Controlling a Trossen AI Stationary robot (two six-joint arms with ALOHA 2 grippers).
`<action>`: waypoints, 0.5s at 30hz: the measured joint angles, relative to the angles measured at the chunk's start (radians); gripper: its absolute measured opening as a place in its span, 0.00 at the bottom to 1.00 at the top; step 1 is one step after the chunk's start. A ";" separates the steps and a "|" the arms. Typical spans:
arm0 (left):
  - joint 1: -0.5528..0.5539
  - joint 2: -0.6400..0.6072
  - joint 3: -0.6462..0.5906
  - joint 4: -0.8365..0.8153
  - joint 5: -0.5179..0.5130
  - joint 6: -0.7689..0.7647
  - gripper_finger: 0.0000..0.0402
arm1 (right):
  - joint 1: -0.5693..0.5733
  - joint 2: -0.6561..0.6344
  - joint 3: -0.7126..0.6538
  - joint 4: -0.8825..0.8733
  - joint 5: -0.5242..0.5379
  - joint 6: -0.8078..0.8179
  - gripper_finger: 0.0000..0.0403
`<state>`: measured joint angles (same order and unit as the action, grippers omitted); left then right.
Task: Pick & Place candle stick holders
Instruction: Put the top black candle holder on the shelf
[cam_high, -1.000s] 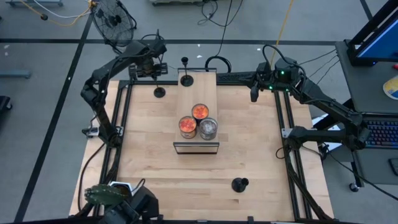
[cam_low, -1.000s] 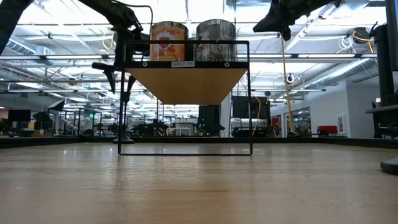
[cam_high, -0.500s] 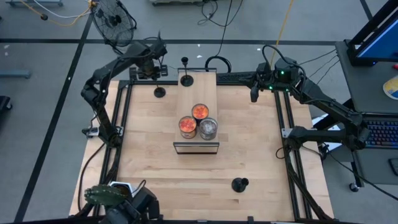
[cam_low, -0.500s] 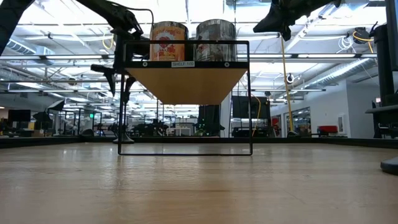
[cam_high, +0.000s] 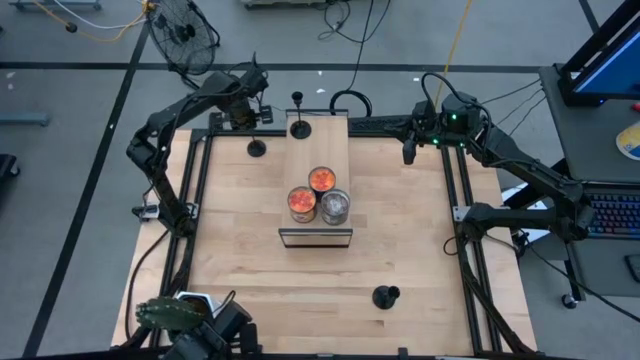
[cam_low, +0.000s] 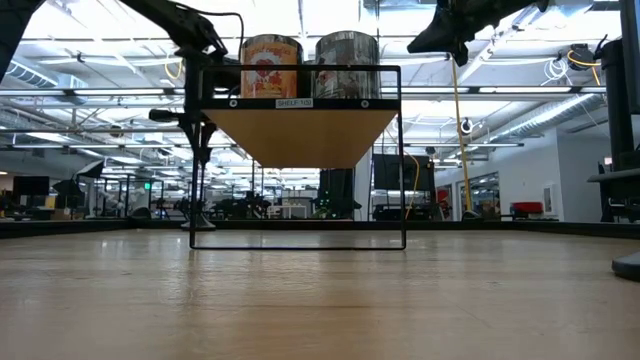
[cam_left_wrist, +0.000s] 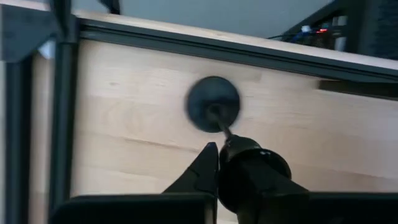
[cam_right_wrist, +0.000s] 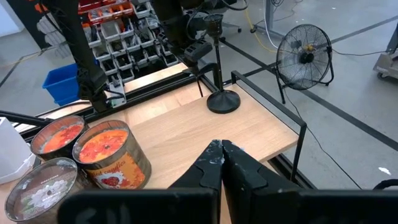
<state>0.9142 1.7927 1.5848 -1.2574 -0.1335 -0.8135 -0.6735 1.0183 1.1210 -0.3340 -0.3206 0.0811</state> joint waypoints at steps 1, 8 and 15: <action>-0.001 0.000 0.000 0.001 0.002 0.000 0.05 | 0.000 0.000 0.000 0.000 0.000 0.000 0.00; 0.001 -0.003 -0.002 -0.024 0.002 0.006 0.06 | 0.000 0.000 0.000 0.000 0.000 0.000 0.00; 0.001 -0.068 -0.011 -0.064 -0.025 0.008 0.03 | 0.000 0.000 0.000 0.000 0.000 -0.015 0.00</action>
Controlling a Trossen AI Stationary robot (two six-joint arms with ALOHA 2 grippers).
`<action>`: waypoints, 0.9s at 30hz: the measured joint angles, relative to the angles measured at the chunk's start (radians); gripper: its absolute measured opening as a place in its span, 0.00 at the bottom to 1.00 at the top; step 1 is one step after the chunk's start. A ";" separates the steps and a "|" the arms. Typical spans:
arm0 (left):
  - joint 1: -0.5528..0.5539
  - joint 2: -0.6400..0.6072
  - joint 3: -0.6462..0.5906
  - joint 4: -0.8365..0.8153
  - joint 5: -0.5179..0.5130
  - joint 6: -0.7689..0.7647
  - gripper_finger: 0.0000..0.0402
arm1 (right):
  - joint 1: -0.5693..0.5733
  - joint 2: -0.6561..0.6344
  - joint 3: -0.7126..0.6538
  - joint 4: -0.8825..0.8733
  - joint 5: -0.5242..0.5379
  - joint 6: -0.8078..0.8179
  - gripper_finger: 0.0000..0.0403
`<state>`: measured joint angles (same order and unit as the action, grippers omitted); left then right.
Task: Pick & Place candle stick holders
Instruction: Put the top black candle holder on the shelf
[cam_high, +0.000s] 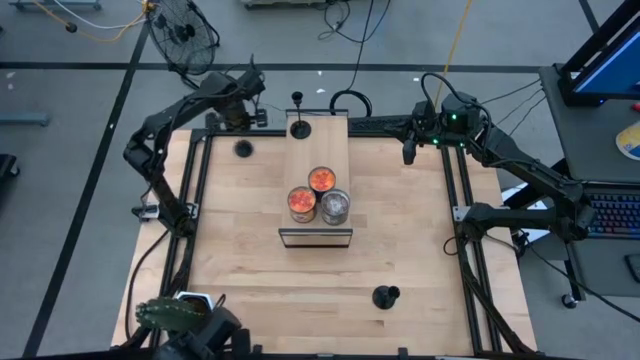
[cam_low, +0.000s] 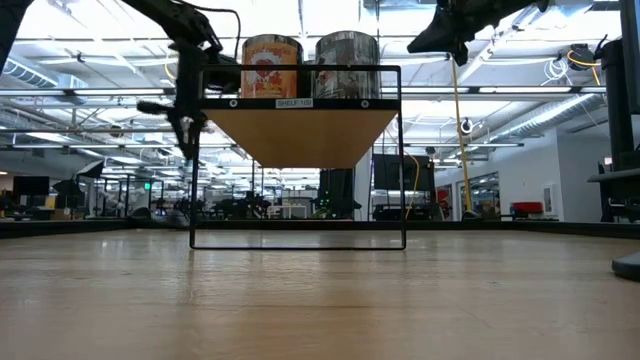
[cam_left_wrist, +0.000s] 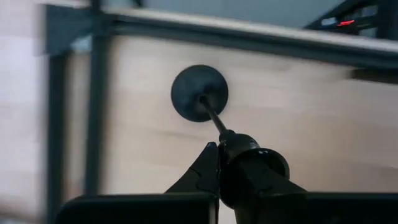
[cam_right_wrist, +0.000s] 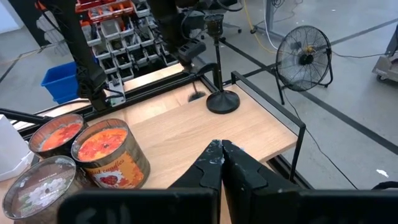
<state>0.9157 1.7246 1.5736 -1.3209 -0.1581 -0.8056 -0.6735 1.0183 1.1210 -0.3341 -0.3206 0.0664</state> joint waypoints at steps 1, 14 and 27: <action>0.002 -0.011 -0.001 -0.013 -0.005 -0.001 0.03 | 0.000 0.000 0.000 0.001 0.000 0.000 0.00; -0.023 -0.196 0.003 -0.113 0.065 0.012 0.03 | 0.004 0.000 0.000 0.029 -0.077 -0.087 0.00; -0.111 -0.468 0.007 -0.194 0.253 0.024 0.03 | 0.156 0.086 0.000 0.265 -0.155 -0.257 0.00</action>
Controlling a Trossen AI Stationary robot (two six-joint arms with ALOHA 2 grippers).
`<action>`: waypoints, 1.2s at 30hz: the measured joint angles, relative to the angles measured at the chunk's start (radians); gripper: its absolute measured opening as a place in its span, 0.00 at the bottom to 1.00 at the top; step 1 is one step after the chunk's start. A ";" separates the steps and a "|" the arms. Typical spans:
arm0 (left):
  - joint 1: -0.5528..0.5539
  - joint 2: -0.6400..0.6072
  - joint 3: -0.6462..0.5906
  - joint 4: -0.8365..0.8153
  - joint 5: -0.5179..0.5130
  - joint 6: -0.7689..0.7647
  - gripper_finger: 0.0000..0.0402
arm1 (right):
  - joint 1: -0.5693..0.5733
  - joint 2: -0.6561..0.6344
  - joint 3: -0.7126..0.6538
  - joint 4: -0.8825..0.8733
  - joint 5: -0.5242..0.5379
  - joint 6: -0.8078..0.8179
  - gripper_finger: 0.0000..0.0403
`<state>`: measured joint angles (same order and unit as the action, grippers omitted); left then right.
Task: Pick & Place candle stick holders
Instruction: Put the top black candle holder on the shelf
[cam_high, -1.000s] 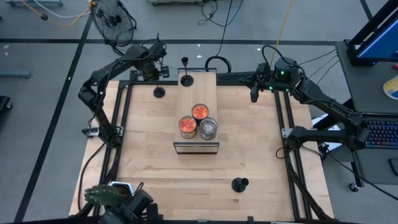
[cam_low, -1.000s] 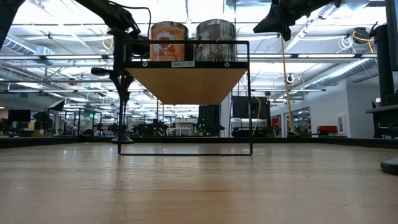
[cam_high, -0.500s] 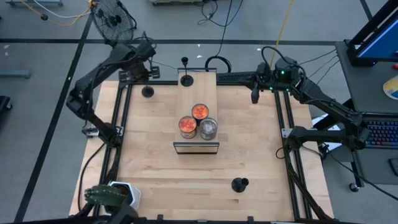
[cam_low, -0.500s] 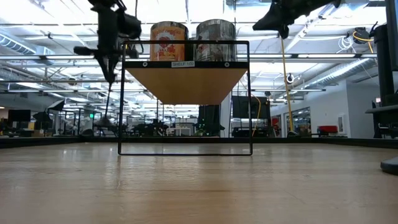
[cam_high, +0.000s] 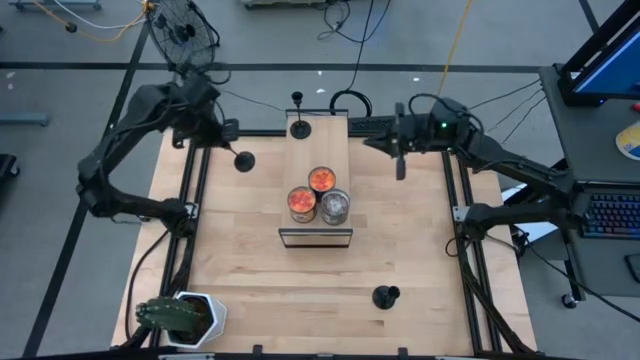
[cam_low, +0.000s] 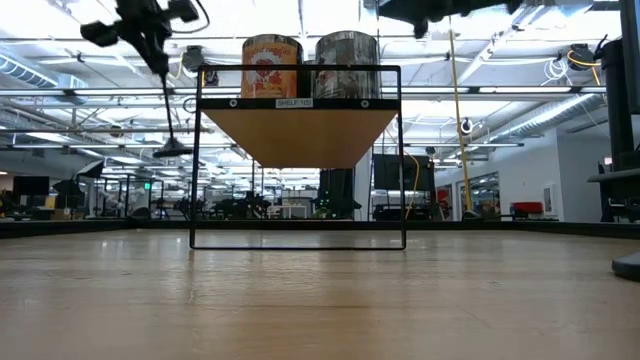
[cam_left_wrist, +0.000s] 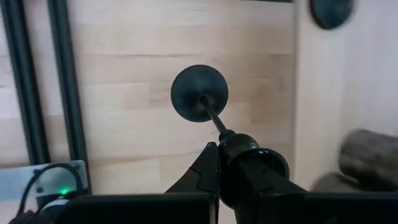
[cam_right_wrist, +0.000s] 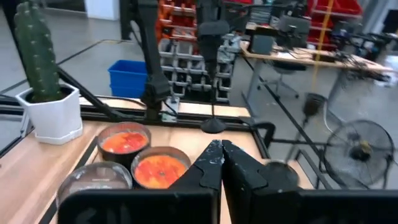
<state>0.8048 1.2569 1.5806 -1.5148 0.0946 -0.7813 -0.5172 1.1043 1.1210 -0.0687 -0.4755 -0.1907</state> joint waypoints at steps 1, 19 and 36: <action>-0.007 -0.017 0.001 0.002 0.012 -0.007 0.03 | 0.012 0.018 0.000 0.026 0.001 -0.005 0.00; -0.238 0.034 0.457 0.006 0.018 -0.065 0.03 | 0.148 0.289 0.176 0.185 0.117 -0.069 0.25; -0.470 0.274 0.661 0.125 0.047 0.022 0.03 | 0.314 0.462 0.428 0.028 0.476 -0.298 0.50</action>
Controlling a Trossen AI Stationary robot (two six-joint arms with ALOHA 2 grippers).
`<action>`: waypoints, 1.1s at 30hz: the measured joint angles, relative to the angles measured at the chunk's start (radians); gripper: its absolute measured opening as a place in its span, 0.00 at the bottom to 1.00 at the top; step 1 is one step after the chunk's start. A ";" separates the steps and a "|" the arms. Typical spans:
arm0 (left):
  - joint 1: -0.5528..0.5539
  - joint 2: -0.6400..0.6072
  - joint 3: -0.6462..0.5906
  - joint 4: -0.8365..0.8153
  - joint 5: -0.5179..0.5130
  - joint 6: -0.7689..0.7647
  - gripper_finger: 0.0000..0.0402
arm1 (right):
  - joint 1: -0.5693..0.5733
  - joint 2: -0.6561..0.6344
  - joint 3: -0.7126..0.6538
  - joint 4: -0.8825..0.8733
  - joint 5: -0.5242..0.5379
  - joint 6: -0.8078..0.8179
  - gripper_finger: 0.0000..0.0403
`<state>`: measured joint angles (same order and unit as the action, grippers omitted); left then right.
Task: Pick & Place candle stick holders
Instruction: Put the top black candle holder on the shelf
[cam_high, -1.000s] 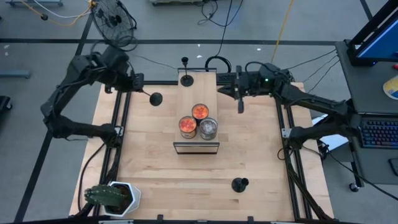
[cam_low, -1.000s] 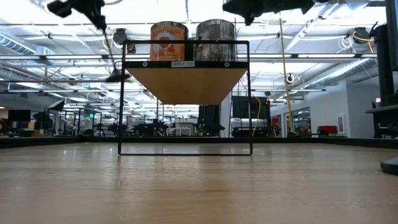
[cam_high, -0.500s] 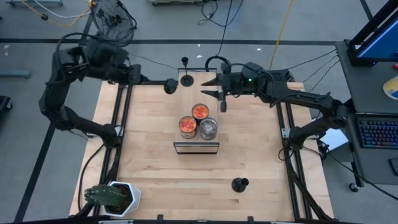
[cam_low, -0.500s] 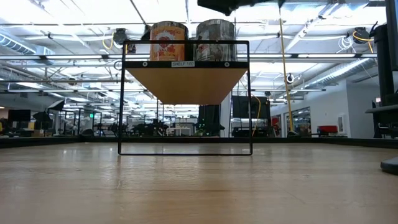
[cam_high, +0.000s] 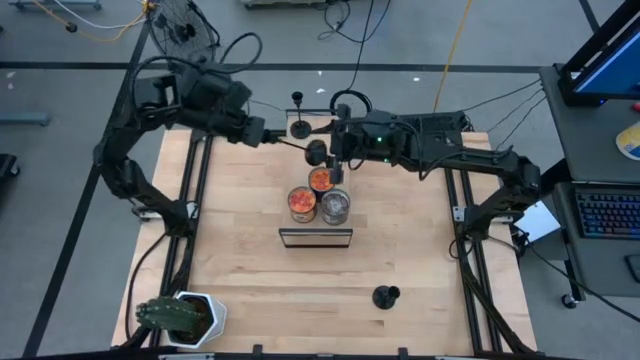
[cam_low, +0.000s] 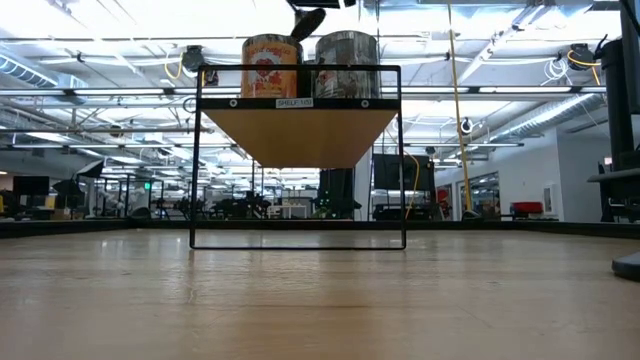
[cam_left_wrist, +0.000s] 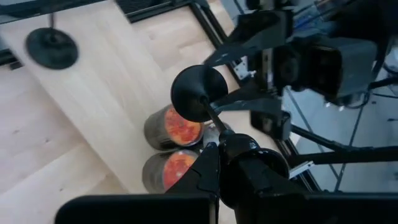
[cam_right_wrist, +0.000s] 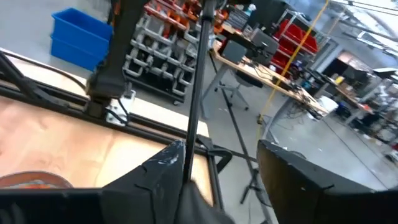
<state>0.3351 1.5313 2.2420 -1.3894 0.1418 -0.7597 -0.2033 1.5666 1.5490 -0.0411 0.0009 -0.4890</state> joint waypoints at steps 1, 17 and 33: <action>-0.007 0.011 0.007 0.005 0.000 0.004 0.03 | 0.005 0.002 0.000 -0.001 0.019 -0.004 0.51; -0.092 0.133 0.013 0.159 0.041 0.052 0.03 | 0.074 0.003 0.002 0.007 0.123 -0.025 0.52; -0.102 0.166 0.013 0.161 -0.047 0.073 0.03 | 0.123 -0.003 0.002 -0.050 0.292 -0.023 0.48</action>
<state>0.2332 1.6970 2.2551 -1.2288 0.0946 -0.6872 -0.0801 1.5635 1.5513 -0.0908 0.2925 -0.5121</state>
